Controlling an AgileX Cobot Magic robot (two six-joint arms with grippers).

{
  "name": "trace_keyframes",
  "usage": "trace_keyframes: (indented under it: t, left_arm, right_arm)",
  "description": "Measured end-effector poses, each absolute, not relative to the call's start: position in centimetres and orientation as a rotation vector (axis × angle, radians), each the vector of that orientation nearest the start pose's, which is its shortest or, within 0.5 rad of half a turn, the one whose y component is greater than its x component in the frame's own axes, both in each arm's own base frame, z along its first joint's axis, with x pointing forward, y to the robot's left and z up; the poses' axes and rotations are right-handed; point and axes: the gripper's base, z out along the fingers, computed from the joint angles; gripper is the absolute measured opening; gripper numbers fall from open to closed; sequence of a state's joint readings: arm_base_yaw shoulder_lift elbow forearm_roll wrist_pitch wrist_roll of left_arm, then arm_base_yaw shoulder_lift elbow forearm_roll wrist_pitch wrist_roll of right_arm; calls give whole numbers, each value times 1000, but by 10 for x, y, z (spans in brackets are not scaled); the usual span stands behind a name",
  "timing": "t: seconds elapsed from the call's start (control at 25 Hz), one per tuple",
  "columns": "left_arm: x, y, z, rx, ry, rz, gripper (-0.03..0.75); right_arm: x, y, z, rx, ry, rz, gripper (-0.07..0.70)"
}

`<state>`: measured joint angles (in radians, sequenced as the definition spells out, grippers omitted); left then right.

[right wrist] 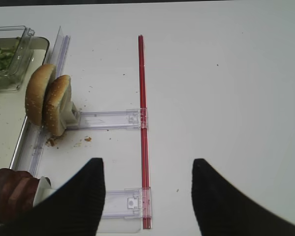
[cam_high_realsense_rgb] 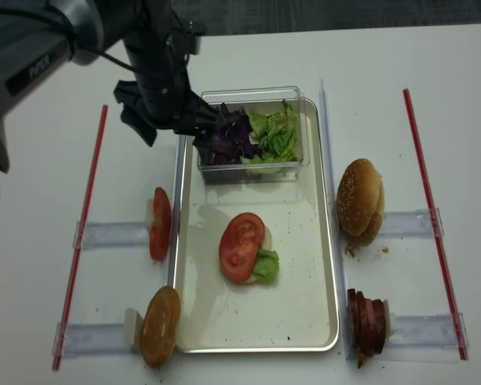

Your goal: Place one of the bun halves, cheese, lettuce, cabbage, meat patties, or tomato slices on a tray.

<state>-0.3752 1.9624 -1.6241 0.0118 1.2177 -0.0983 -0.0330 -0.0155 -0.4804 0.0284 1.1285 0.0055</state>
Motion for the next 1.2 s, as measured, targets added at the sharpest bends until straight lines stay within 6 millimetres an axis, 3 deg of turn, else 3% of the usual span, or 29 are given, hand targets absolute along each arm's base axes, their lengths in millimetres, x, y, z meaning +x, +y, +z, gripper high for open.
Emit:
trace_keyframes:
  t: [0.36,0.52,0.68,1.04,1.2]
  left_arm:
    - [399,-46,238,99,3025,123,689]
    - [401,-15,238,-13,3029,136,689]
    - [401,-1,238,-44,3030,148,689]
    - [400,3,239,-62,3034,130,689]
    - [382,3,240,-63,3059,126,689]
  right_arm:
    - [-8,3,266,32,2116,15,427]
    - [-8,3,266,32,2116,15,427]
    - [-8,3,266,32,2116,15,427]
    - [-8,3,266,32,2116,15,427]
    - [-8,3,266,32,2116,15,427]
